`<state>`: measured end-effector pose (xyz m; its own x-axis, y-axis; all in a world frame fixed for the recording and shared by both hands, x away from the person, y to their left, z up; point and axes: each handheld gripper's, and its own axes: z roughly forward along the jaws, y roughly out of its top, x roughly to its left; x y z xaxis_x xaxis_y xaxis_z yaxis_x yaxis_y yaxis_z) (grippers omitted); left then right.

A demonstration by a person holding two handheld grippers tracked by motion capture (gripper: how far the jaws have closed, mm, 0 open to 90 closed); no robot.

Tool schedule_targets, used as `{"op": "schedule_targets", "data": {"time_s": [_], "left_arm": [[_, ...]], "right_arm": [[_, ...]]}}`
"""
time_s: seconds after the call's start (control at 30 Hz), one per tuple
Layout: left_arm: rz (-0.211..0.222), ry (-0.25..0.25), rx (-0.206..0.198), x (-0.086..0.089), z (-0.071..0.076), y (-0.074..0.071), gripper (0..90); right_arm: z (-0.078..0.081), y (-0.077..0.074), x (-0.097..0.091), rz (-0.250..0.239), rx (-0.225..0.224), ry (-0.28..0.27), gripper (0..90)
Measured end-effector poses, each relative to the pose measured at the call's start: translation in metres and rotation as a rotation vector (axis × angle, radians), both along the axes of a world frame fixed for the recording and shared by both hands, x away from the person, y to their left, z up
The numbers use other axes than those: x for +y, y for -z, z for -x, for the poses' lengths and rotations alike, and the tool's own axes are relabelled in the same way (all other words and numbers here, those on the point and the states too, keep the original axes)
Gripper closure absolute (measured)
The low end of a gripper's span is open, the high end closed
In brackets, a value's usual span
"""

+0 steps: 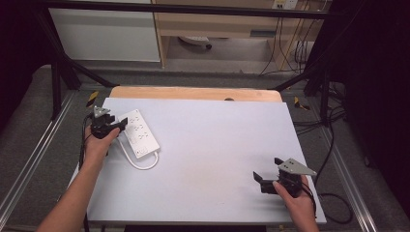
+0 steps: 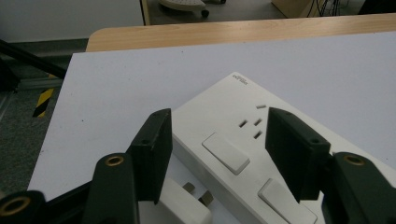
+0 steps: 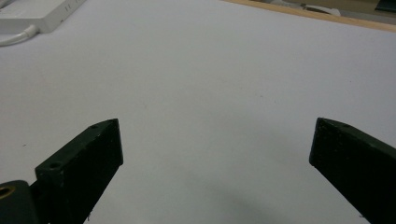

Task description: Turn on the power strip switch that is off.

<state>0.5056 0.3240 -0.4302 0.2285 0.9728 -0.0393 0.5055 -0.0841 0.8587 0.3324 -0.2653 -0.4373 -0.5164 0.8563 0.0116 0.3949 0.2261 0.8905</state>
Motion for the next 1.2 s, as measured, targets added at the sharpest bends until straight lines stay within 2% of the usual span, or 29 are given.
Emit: {"op": "schedule_targets", "data": {"time_s": [0.57, 0.73, 1.2], "left_arm": [[-0.016, 0.028, 0.022, -0.0015, -0.0013, 0.0046, 63.1], [-0.007, 0.036, 0.027, -0.0007, -0.0021, 0.0064, 68.9], [-0.007, 0.056, 0.024, -0.0029, -0.0027, 0.0087, 82.0]], "right_arm": [[0.0, 0.0003, 0.0007, -0.001, 0.004, -0.004, 3.2], [-0.0001, 0.0004, 0.0006, 0.001, 0.005, -0.007, 3.2], [-0.0001, 0.0005, 0.0006, 0.002, 0.005, -0.009, 3.2]]}}
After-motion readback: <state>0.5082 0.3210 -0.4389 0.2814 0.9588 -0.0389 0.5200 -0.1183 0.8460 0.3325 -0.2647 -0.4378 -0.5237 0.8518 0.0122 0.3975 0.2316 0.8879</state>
